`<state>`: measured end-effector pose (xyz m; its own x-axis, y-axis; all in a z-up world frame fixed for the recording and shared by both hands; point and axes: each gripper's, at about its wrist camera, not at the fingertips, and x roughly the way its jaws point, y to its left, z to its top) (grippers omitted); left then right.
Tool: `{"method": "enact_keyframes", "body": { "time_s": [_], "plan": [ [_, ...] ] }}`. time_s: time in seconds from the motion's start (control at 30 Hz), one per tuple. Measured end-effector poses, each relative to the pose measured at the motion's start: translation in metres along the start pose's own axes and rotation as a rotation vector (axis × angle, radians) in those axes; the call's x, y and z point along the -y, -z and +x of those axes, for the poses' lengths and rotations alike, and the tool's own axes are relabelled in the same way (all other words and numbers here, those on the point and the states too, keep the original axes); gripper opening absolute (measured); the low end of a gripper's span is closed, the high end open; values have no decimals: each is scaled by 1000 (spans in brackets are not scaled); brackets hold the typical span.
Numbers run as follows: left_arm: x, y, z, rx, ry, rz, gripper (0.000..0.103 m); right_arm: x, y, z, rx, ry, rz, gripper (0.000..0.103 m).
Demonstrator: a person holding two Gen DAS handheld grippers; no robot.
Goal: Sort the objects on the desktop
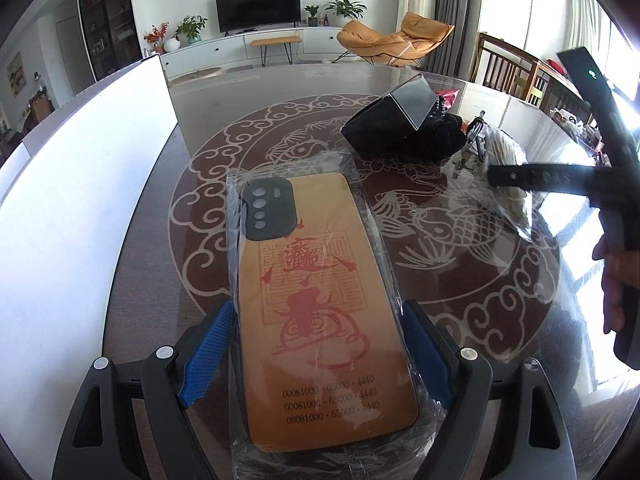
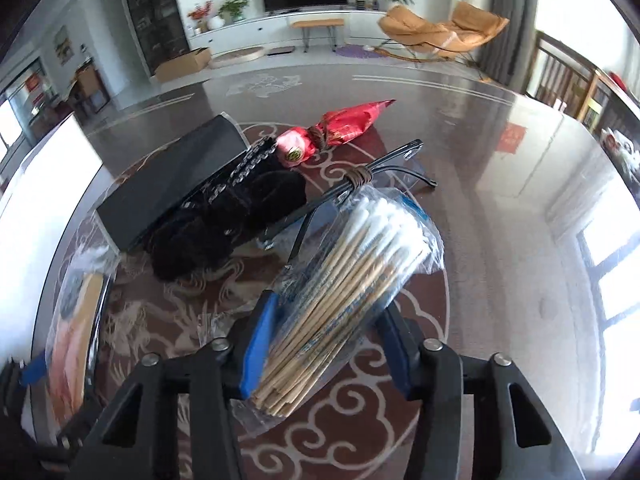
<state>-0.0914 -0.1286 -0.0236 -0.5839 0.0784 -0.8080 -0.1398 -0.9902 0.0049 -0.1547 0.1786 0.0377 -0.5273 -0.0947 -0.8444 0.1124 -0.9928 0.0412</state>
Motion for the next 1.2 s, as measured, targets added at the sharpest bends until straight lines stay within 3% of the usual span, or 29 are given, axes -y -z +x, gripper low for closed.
{"method": "enact_keyframes", "body": {
  "time_s": [0.13, 0.23, 0.27, 0.3, 0.37, 0.57, 0.87, 1.0, 1.2],
  "plan": [
    [0, 0, 0, 0, 0, -1, 84, 26, 39, -27, -16, -38, -109, 44],
    [0, 0, 0, 0, -5, 0, 84, 55, 71, -47, 8, -100, -120, 46],
    [0, 0, 0, 0, -5, 0, 84, 62, 80, -52, 28, -105, -122, 52],
    [0, 0, 1, 0, -4, 0, 84, 69, 90, -56, 41, -118, -124, 69],
    [0, 0, 1, -1, -5, 0, 85, 80, 104, -63, 61, -108, -97, 93],
    [-2, 0, 1, -5, -11, -7, 88, 88, 116, -73, 123, -117, -40, 94],
    [-3, 1, 1, -12, -19, -17, 92, 91, 112, -66, 119, -82, -26, 94],
    [-6, 1, 3, -28, -27, -32, 101, 98, 112, -66, 120, -74, 10, 95],
    [-5, 0, 3, -28, -27, -32, 102, 101, 112, -67, 126, -56, 30, 95]
  ]
}}
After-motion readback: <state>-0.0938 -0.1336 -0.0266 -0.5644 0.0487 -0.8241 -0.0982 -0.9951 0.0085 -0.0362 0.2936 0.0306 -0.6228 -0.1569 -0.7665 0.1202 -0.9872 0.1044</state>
